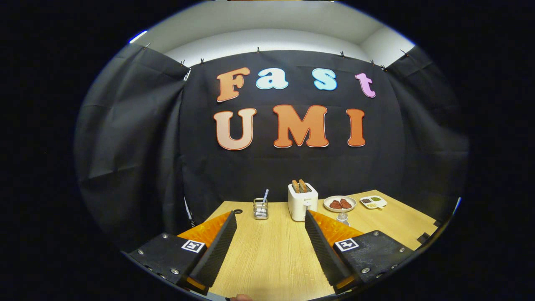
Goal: Take the bottle from table, then pour the juice into the cup, finally place the bottle on the coaster
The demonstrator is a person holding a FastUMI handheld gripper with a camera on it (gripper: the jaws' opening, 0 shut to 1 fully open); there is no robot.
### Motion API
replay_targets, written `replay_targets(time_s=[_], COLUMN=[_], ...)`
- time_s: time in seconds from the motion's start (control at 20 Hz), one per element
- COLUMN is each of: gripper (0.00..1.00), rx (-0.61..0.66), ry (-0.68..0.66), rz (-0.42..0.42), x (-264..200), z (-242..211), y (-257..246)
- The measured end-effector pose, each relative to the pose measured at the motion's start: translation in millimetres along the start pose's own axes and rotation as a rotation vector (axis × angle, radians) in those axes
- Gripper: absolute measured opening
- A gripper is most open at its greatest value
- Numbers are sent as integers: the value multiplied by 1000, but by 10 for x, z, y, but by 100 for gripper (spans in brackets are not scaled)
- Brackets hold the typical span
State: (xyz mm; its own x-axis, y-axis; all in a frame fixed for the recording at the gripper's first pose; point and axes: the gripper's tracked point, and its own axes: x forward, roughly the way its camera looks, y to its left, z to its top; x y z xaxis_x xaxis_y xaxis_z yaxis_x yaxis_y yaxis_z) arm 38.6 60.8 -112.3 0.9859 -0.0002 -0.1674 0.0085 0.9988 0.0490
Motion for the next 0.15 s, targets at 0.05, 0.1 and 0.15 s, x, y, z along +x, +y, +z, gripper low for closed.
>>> replay_targets(time_s=[0.05, 0.1, 0.15], gripper=[97, 97, 97], rx=[25, 52, 62], ry=[-18, -43, -51], rz=[-7, -17, -29], x=[-18, -45, -35], z=[47, 84, 97], y=[-36, -86, -125])
